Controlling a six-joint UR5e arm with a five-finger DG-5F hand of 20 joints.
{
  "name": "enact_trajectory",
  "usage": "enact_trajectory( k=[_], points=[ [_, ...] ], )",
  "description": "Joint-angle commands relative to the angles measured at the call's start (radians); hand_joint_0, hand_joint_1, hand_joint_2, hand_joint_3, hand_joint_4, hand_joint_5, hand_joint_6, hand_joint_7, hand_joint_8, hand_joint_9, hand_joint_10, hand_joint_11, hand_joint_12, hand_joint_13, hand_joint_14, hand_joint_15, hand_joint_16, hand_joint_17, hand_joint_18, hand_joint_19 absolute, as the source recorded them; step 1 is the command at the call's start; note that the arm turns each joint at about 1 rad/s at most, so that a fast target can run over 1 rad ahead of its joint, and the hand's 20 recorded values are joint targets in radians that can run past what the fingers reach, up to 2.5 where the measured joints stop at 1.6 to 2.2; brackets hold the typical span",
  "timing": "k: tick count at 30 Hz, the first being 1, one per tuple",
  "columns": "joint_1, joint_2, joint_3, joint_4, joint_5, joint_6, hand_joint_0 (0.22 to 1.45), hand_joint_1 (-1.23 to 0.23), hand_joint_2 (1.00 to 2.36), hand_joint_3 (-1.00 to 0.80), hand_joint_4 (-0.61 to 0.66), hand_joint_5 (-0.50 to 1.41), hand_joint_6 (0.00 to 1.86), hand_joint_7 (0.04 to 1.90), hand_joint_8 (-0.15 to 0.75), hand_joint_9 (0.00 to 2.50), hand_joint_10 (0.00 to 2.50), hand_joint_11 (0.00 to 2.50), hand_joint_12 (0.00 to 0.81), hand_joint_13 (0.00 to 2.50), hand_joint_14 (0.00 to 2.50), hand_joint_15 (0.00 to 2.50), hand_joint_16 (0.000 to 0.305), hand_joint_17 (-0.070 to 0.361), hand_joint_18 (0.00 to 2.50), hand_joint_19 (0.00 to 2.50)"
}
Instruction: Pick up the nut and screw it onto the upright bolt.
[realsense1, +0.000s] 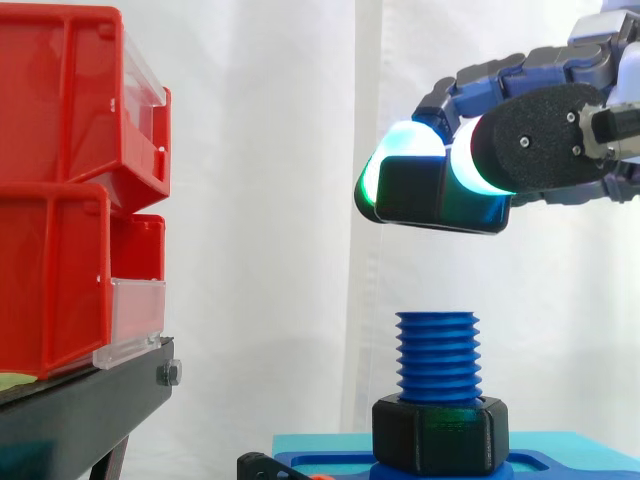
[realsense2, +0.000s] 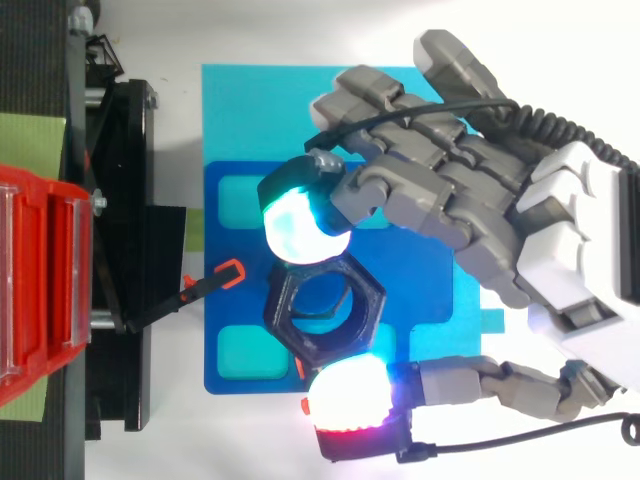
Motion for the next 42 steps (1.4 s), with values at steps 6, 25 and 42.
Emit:
enact_trajectory(
  k=[6, 25, 42],
  points=[
    [-0.001, -0.008, 0.0, -0.017, 0.004, 0.011, 0.5, -0.78, 1.0, -0.5, 0.31, -0.19, 0.5, 1.19, 0.33, 0.38, 0.0, 0.0, 0.364, 0.24, 0.0, 0.0, 0.044, 0.099, 0.1, 0.0],
    [-0.017, -0.024, 0.0, -0.04, 0.025, 0.066, 0.5, -0.78, 1.0, -0.5, 0.31, -0.19, 0.5, 1.19, 0.33, 0.38, 0.0, 0.0, 0.362, 0.24, 0.0, 0.0, 0.043, 0.098, 0.1, 0.0],
    [-0.017, -0.038, 0.0, -0.037, 0.028, 0.077, 0.5, -0.77, 1.0, -0.5, 0.31, -0.19, 0.5, 1.19, 0.327, 0.38, 0.0, 0.0, 0.361, 0.24, 0.0, 0.0, 0.044, 0.098, 0.1, 0.0]
  ],
)
